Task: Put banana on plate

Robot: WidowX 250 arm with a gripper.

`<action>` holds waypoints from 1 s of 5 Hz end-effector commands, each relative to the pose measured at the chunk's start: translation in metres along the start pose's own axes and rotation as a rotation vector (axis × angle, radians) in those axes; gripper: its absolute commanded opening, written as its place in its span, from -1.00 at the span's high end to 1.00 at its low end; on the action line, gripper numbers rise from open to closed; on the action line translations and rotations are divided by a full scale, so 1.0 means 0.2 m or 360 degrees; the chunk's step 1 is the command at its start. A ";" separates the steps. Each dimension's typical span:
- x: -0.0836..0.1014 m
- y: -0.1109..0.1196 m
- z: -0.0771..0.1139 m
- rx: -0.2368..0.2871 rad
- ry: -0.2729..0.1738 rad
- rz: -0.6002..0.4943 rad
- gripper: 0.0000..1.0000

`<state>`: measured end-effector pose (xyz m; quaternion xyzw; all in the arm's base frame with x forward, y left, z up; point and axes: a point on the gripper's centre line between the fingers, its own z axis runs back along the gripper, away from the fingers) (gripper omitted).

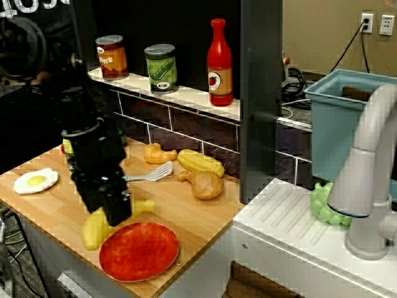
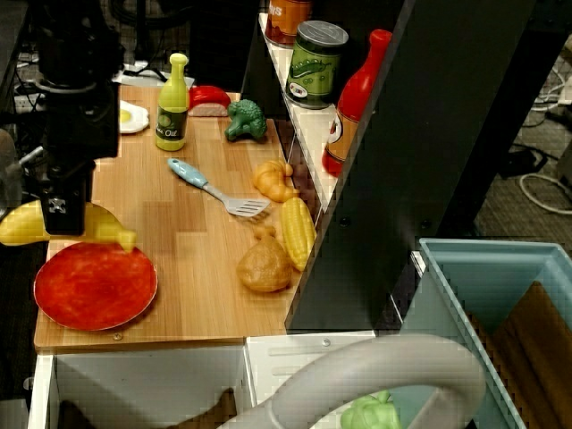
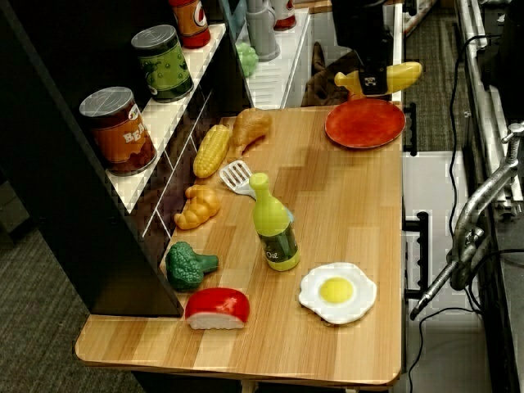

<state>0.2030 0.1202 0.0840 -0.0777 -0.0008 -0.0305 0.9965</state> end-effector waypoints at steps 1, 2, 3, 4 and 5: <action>0.05 0.07 -0.05 0.0068 -0.0043 0.0067 1.00; 0.05 0.07 -0.05 0.0068 -0.0043 0.0067 -1.00; 0.05 0.07 -0.05 0.0068 -0.0043 0.0067 -1.00; 0.05 0.07 -0.05 0.0068 -0.0043 0.0067 -1.00; 0.05 0.07 -0.05 0.0068 -0.0043 0.0067 -1.00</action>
